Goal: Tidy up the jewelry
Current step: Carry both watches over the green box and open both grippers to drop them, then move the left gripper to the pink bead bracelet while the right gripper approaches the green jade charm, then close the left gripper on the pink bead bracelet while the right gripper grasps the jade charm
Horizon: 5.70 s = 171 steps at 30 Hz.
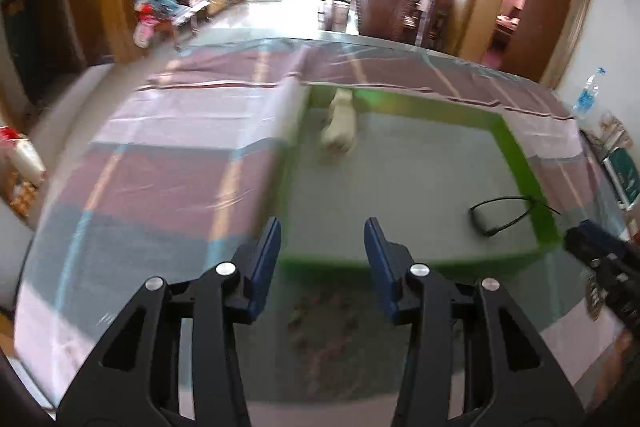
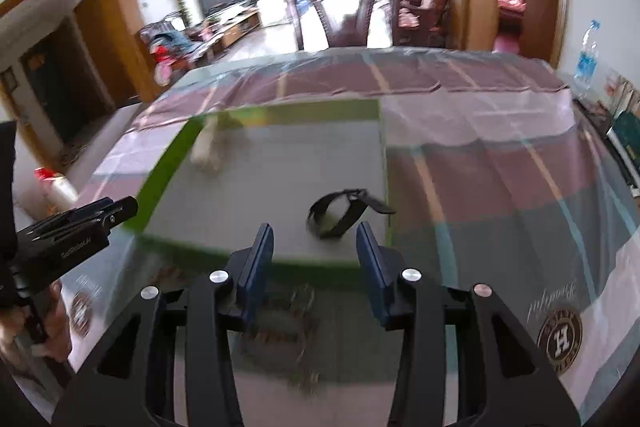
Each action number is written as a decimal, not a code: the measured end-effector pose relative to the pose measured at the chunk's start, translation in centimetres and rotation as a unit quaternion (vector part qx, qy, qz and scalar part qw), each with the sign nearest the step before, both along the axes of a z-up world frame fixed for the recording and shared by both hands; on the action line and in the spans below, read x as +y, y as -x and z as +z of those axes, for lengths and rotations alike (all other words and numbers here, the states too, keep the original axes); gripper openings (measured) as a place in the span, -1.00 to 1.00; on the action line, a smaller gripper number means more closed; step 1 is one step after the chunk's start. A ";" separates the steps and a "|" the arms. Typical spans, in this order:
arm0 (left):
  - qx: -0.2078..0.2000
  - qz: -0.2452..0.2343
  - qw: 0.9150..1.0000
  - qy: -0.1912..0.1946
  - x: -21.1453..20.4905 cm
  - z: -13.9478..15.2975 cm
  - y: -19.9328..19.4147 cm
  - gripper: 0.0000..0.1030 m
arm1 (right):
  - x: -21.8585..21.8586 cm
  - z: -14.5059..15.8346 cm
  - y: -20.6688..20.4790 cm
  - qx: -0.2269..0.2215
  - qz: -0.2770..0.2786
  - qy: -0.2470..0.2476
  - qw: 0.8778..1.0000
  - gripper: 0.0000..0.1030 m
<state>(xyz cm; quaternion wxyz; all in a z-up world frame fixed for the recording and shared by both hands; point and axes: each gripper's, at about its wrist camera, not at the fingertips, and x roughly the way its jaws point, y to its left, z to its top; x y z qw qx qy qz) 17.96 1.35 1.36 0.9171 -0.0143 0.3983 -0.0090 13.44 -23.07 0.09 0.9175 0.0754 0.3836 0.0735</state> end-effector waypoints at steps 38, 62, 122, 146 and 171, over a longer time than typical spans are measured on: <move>0.093 -0.050 0.994 -0.024 -3.2 -8.7 8.3 0.10 | -0.2 -8.0 4.5 0.101 0.035 0.056 0.993 -0.16; 0.096 -0.051 0.994 -0.025 -1.7 -9.2 8.1 0.27 | 4.0 -9.6 5.0 0.115 0.105 0.051 0.986 -0.48; 0.087 -0.050 0.995 -0.029 -3.4 -9.3 8.8 0.12 | -0.5 -10.0 3.9 0.061 0.046 -0.015 0.997 -0.59; 0.049 -0.069 0.996 -0.035 -4.9 -9.4 10.2 -0.41 | 1.8 -10.0 4.9 0.044 0.030 0.078 0.996 -0.57; 0.040 -0.097 0.994 -0.024 -5.3 -7.3 11.1 -0.84 | 1.9 -6.7 5.7 0.021 0.021 0.065 0.997 -0.74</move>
